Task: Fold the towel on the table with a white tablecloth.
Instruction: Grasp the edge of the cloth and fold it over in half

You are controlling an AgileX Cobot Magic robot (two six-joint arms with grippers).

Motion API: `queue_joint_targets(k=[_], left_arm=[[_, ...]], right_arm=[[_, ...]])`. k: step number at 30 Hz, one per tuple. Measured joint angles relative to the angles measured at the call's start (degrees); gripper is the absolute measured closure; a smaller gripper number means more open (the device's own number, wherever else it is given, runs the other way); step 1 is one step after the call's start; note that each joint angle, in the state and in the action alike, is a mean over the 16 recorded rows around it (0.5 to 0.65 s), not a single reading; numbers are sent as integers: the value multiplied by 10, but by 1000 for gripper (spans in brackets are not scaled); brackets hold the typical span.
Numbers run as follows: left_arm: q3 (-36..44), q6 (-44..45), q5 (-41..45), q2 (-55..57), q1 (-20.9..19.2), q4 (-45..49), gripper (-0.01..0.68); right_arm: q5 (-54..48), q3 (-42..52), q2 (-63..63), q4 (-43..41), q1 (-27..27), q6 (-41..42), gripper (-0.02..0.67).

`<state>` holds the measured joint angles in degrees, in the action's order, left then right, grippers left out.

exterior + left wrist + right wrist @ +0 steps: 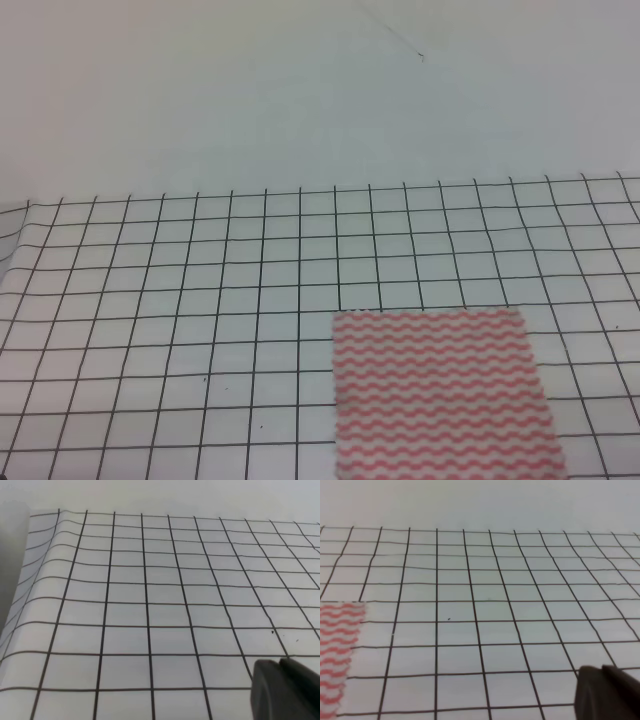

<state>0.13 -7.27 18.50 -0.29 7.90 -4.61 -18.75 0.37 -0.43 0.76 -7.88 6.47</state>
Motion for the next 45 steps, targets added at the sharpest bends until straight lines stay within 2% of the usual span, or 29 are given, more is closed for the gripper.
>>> queue_joint_targets(k=[31, 39, 45], left_arm=[[0, 7, -2, 0, 0, -6, 675], [0, 0, -5, 0, 0, -70, 675], [0, -10, -14, 0, 0, -186, 675]], right_arm=[[0, -2, 1, -8, 0, 5, 651], [5, -1, 1, -16, 0, 12, 651], [29, 0, 1, 32, 0, 11, 651]])
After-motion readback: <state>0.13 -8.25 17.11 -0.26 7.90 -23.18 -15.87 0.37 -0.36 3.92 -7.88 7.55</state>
